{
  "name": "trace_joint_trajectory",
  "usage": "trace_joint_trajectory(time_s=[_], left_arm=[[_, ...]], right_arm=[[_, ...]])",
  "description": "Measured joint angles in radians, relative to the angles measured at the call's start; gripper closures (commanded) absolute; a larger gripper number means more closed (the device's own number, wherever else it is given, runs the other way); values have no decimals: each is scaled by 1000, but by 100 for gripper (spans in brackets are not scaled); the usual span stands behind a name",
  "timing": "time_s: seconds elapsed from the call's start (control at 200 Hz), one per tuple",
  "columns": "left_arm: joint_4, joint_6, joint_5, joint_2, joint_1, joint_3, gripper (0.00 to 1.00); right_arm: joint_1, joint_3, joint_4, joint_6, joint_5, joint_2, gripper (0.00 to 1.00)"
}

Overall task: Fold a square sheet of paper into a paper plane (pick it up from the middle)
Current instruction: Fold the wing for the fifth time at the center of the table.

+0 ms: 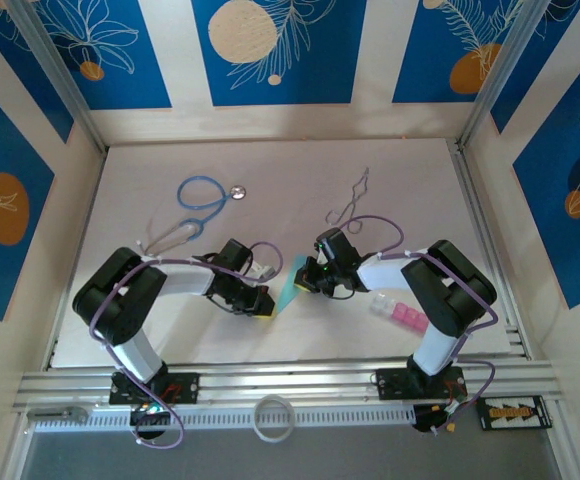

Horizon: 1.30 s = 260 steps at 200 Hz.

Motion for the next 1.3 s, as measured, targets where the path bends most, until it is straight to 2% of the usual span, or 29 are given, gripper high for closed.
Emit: trace_joint_trajectory(time_s=[0.13, 0.17, 0.21, 0.28, 0.355, 0.51, 0.58, 0.77, 0.915, 1.01, 1.095, 1.3], left_arm=[[-2, 2, -1, 0, 0, 1, 100], [-4, 2, -3, -2, 0, 1, 90], [-5, 1, -6, -4, 0, 1, 89], [-19, 1, -10, -8, 0, 1, 90], [-26, -3, -12, -12, 0, -1, 100], [-26, -12, -19, -21, 0, -8, 100], [-27, -18, -27, -31, 0, -13, 88], [-80, -35, -87, -121, 0, -44, 77], [-91, -69, -145, -265, 0, -54, 86], [-61, -96, -145, -293, 0, -38, 90], [-16, -119, -119, -256, 0, -6, 94], [72, -154, -66, -83, -24, 108, 96]], right_arm=[[0, 2, -4, 0, 0, 0, 98], [0, 5, -8, 0, 0, 0, 99], [0, 6, -11, 0, 1, 0, 98], [0, 6, -12, 0, 1, 0, 98], [0, 6, -13, 0, 1, 0, 98], [0, 11, -22, 0, 1, 2, 99], [0, 12, -24, 0, 0, 2, 98], [0, 12, -23, 0, 0, 3, 99], [0, 13, -24, 0, 0, 3, 99], [0, 13, -24, 1, 0, 3, 99], [0, 13, -25, 2, 0, 3, 99], [0, 17, -27, 8, 0, 5, 99]])
